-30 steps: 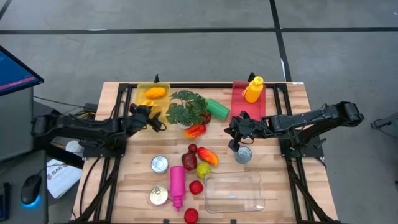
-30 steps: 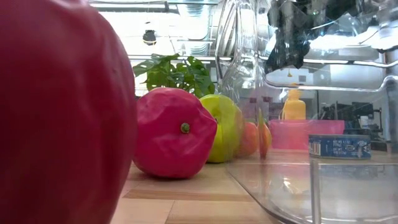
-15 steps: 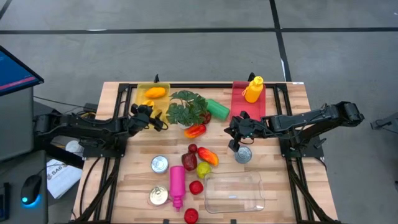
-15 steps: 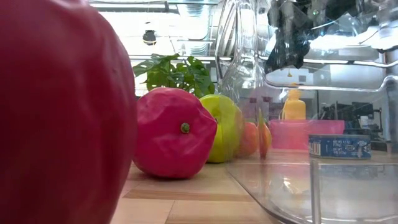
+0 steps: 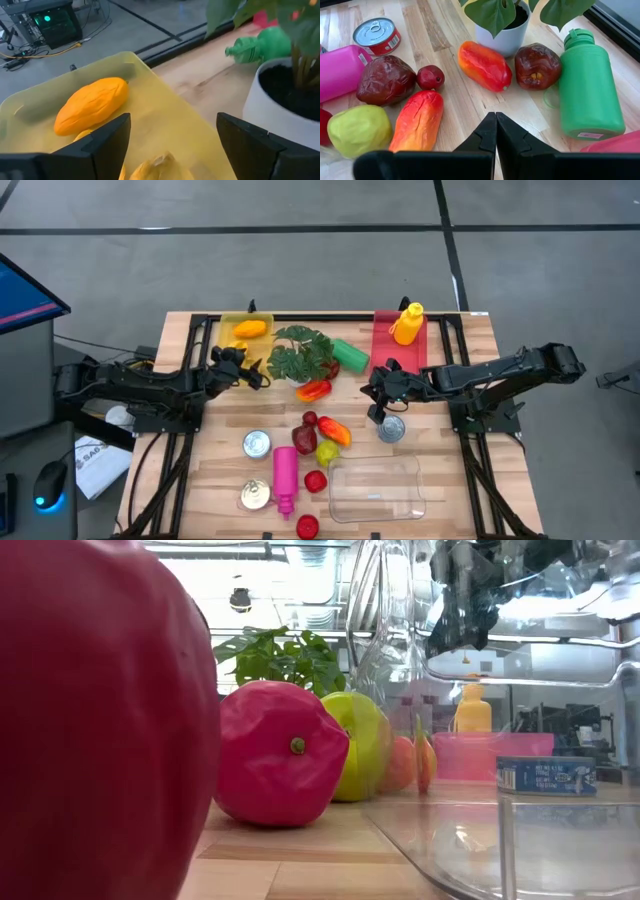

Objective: Pick & Place Food Item
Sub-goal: Adjust the pink water bottle

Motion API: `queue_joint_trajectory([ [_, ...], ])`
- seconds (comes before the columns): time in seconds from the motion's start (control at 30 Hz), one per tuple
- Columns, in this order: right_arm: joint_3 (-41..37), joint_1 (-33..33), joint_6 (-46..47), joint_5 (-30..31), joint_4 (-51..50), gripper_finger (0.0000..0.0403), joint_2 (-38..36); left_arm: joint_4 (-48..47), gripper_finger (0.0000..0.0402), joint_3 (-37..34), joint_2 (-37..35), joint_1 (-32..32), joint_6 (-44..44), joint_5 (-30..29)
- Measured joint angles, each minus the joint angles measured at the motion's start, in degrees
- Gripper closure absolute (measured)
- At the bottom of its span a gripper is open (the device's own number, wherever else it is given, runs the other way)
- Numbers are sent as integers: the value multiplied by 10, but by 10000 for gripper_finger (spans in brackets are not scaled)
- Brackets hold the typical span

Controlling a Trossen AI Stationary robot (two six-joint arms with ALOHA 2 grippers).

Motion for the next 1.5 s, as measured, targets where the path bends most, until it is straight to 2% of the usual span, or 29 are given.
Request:
queue_joint_trajectory([
  [0.23,0,0,0,0,0,401,0,22,132,0,-31,-1,0,1],
  [0.33,0,0,-4,0,0,401,0,21,140,0,-57,-6,1,34],
  [0.43,0,0,-12,0,0,401,0,23,150,0,-81,-15,27,113],
  [0.67,0,0,-14,0,0,401,0,30,170,0,-102,-47,43,347],
  [0.9,0,0,-15,0,0,401,0,31,182,0,-101,-89,33,487],
  [1.07,0,0,-15,0,0,401,0,31,183,0,-101,-126,-24,512],
  [1.2,0,0,-15,0,0,401,0,31,185,0,-101,-151,-30,512],
  [1.5,0,0,-15,0,0,401,0,61,201,0,-94,-193,-47,480],
])
